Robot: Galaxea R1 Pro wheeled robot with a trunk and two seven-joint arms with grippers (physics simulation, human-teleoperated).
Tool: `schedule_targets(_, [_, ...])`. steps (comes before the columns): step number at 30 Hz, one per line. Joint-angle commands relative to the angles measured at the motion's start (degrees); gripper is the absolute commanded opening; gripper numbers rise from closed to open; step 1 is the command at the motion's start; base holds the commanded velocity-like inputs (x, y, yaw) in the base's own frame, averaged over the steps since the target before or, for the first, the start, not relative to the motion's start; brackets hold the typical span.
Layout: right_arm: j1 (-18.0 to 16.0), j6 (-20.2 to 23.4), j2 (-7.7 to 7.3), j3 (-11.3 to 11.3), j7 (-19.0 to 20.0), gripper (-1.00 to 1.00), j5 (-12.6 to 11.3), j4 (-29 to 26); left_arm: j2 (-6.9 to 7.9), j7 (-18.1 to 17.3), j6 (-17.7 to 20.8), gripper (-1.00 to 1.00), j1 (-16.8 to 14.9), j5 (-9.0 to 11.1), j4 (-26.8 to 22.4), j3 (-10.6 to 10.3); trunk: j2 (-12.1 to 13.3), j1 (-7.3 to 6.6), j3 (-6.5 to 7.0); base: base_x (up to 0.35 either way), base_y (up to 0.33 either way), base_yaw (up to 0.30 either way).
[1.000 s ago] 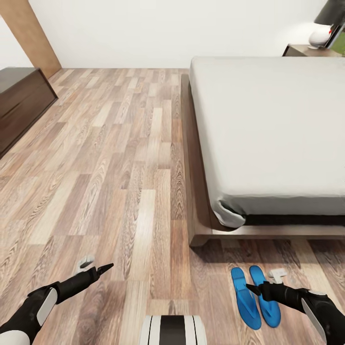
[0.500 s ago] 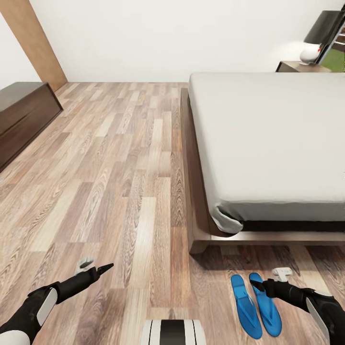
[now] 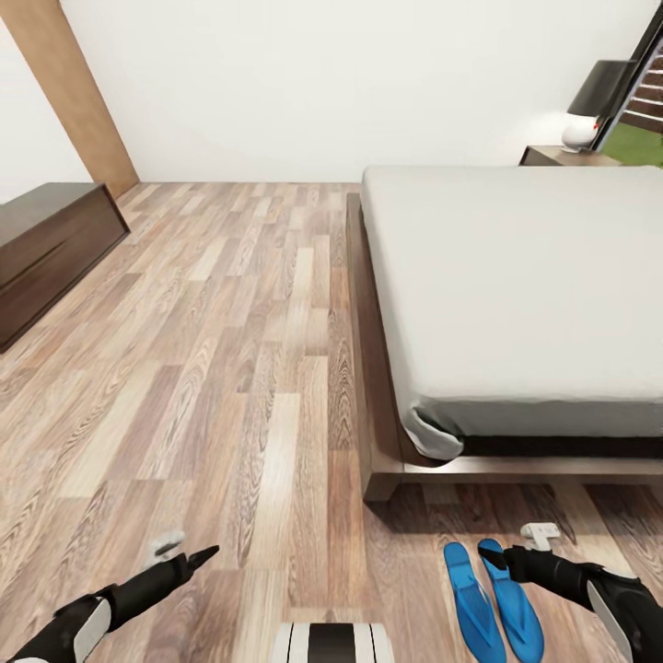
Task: In the bedroom, move the book from the bed onto either nightstand, and place the two sandals side by side next to the bed.
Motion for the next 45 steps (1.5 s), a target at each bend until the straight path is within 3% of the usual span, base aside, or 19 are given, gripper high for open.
schedule_targets(1, [0.06, 0.52, 0.04, -0.17, 0.24, 1.0, -0.32, 0.37, -0.04, -0.18, -1.04, 1.0, -0.08, 0.0, 1.55, 0.14, 0.0, -0.04, 0.2, 0.0, 0.0, 0.0])
schedule_targets(4, [0.31, 0.27, 0.09, -0.17, 0.31, 1.0, -0.48, 5.2, -0.48, -0.13, -7.02, 1.0, -0.08, -2.07, 6.0, 0.03, 0.04, -0.12, 0.86, 0.0, 0.0, 0.0])
schedule_targets(7, [0.38, -0.4, 0.06, -0.17, 0.31, 1.0, -1.58, 10.31, -0.84, -0.12, -10.44, 1.0, -0.08, -3.03, 8.57, -0.01, 0.08, -0.19, 1.53, 0.0, 0.0, 0.0])
schedule_targets(11, [0.42, -3.73, 0.04, -0.17, 0.16, 1.0, -6.19, 15.82, -1.04, -0.11, -13.76, 1.0, -0.08, -3.55, 10.18, -0.04, 0.13, -0.3, 2.41, 0.0, 0.0, 0.0])
schedule_targets(14, [0.43, -6.46, 0.03, -0.17, 0.1, 1.0, -8.39, 18.21, -1.06, -0.08, -14.47, 1.0, -0.08, -3.64, 10.47, 0.02, 0.17, -0.37, 3.08, 0.0, 0.0, 0.0])
schedule_targets(17, [0.43, -7.75, 0.03, -0.17, 0.02, 1.0, -9.12, 19.42, -0.97, 0.79, -14.71, 1.0, -0.08, -3.62, 10.6, 0.09, 0.21, -0.45, 3.74, 0.0, 0.0, 0.0])
schedule_targets(22, [0.43, -8.51, 0.06, -0.17, -0.37, 1.0, -9.46, 20.04, -1.18, 5.13, -16.24, 1.0, -0.08, -3.55, 10.72, 0.05, 0.28, -0.58, 4.85, 0.0, 0.0, 0.0])
schedule_targets(45, [0.43, -8.66, 0.12, -0.1, -0.43, 1.0, -9.4, 23.49, -1.96, 5.86, -17.02, 1.0, -0.08, -3.53, 10.79, 0.04, 1.36, -1.56, 9.86, 0.0, 0.0, 0.0])
